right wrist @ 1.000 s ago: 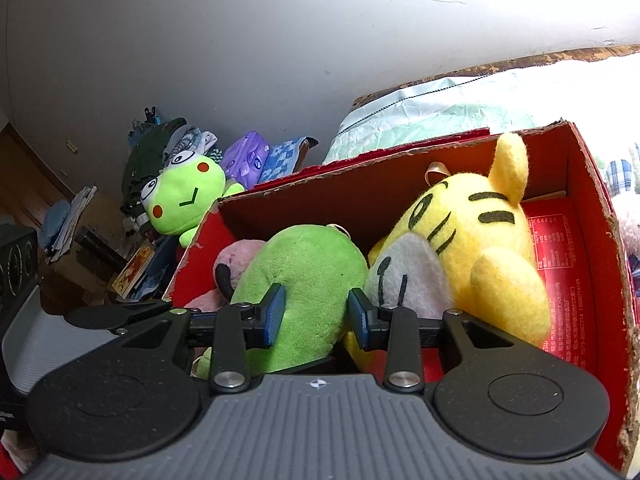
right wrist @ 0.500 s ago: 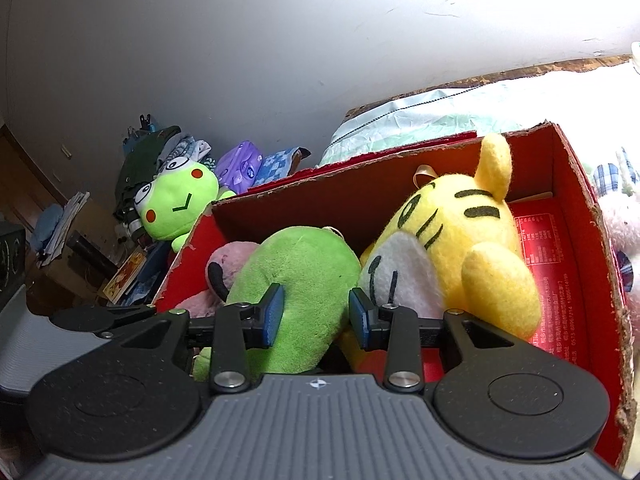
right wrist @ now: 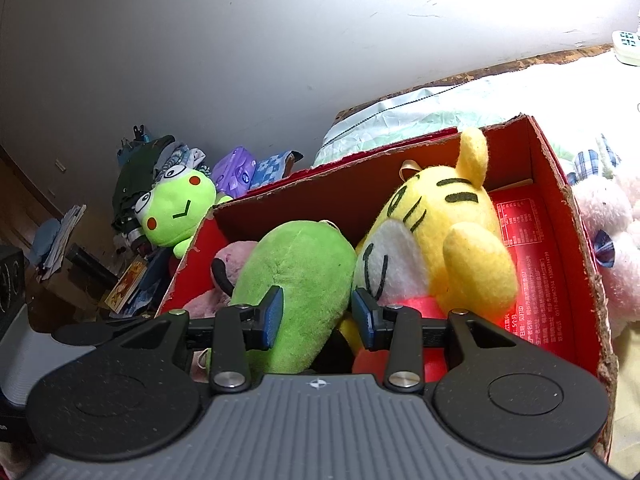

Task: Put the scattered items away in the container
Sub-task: 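Open the right gripper to release the green plush and withdraw, then move the right gripper toward the white plushes on the sheet, then close the right gripper on the white bunny plush with checked ears, then lift the white bunny plush off the sheet with the right gripper, then carry the white bunny plush with the right gripper toward the red box, then lower the white bunny plush into the red box with the right gripper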

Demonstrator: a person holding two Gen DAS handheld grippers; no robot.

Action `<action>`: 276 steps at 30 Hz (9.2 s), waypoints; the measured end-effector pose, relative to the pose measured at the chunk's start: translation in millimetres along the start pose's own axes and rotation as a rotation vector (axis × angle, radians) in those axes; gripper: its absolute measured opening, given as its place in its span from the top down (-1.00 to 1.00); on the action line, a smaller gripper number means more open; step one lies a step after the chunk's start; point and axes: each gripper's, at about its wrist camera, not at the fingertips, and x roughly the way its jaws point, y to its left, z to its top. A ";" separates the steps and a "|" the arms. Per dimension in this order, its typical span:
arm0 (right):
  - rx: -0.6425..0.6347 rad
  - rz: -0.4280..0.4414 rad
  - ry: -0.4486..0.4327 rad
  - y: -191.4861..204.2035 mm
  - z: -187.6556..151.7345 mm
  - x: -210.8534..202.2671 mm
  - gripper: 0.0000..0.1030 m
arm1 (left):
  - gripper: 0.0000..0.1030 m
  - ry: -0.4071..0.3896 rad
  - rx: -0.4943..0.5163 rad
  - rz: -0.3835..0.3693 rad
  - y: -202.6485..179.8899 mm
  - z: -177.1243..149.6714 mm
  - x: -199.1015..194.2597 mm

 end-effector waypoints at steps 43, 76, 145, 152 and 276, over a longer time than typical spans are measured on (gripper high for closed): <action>0.027 -0.038 -0.076 -98.3 -15.7 -173.1 0.15 | -0.79 -0.103 0.094 0.110 -168.9 9.8 -37.6; 0.049 -0.156 0.039 -228.6 -0.9 -205.8 0.15 | -0.76 -0.034 0.072 -0.027 -293.7 13.2 48.4; 0.052 -0.126 0.336 -261.7 -39.1 -167.5 0.40 | -0.29 0.140 0.163 -0.452 -284.3 -27.2 83.8; 0.160 -0.115 0.256 -277.5 -31.2 -186.5 0.27 | -0.30 0.113 0.187 -0.419 -293.9 -16.3 93.6; -0.165 0.078 0.052 44.7 -18.2 -99.6 0.04 | -0.46 -0.262 0.121 -0.125 -57.8 -31.8 -98.6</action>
